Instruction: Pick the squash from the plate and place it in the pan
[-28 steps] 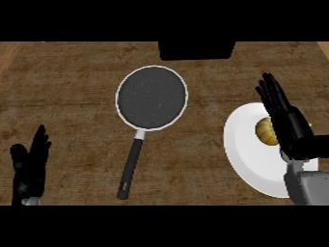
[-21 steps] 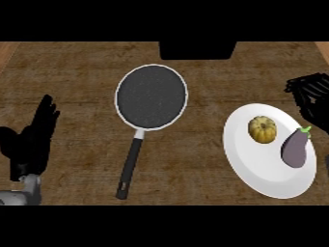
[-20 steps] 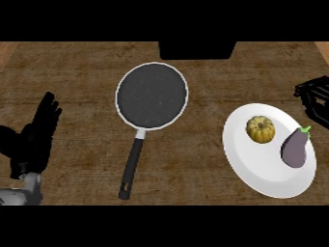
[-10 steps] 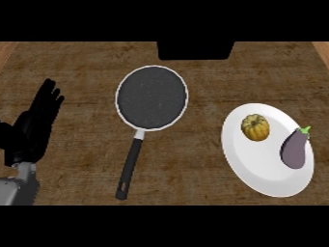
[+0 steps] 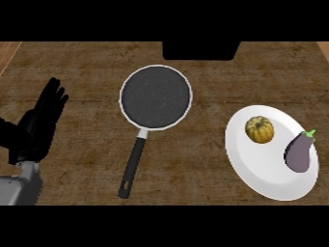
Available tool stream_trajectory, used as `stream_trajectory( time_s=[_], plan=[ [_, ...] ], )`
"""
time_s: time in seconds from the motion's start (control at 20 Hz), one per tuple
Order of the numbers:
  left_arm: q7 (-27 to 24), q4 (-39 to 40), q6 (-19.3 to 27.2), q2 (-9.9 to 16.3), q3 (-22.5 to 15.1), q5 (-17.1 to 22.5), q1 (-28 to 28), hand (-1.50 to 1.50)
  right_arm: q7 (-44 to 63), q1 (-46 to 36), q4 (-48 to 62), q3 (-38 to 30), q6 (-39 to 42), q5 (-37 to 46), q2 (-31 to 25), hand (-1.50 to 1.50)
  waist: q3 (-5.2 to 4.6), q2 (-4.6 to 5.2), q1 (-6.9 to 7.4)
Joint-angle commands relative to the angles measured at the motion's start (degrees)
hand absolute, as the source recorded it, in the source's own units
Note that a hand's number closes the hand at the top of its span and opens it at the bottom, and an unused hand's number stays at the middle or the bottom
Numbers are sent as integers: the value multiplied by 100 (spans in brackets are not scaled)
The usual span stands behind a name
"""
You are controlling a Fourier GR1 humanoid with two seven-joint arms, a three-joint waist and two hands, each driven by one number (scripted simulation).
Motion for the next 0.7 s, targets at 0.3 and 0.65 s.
stream_trajectory(
  time_s=[0.3, 0.65],
  plan=[
    [-107, 275, -251, -108, 91, 64, -191, 0, 990, -1569, 734, 1507, 918, 1218, -300, -150, -3, 42, 146],
    [128, 358, -36, -202, 197, -32, -470, 0, 1508, -1603, 749, 2347, 2104, 1401, -41, -150, 1, 14, 19]
  ],
)
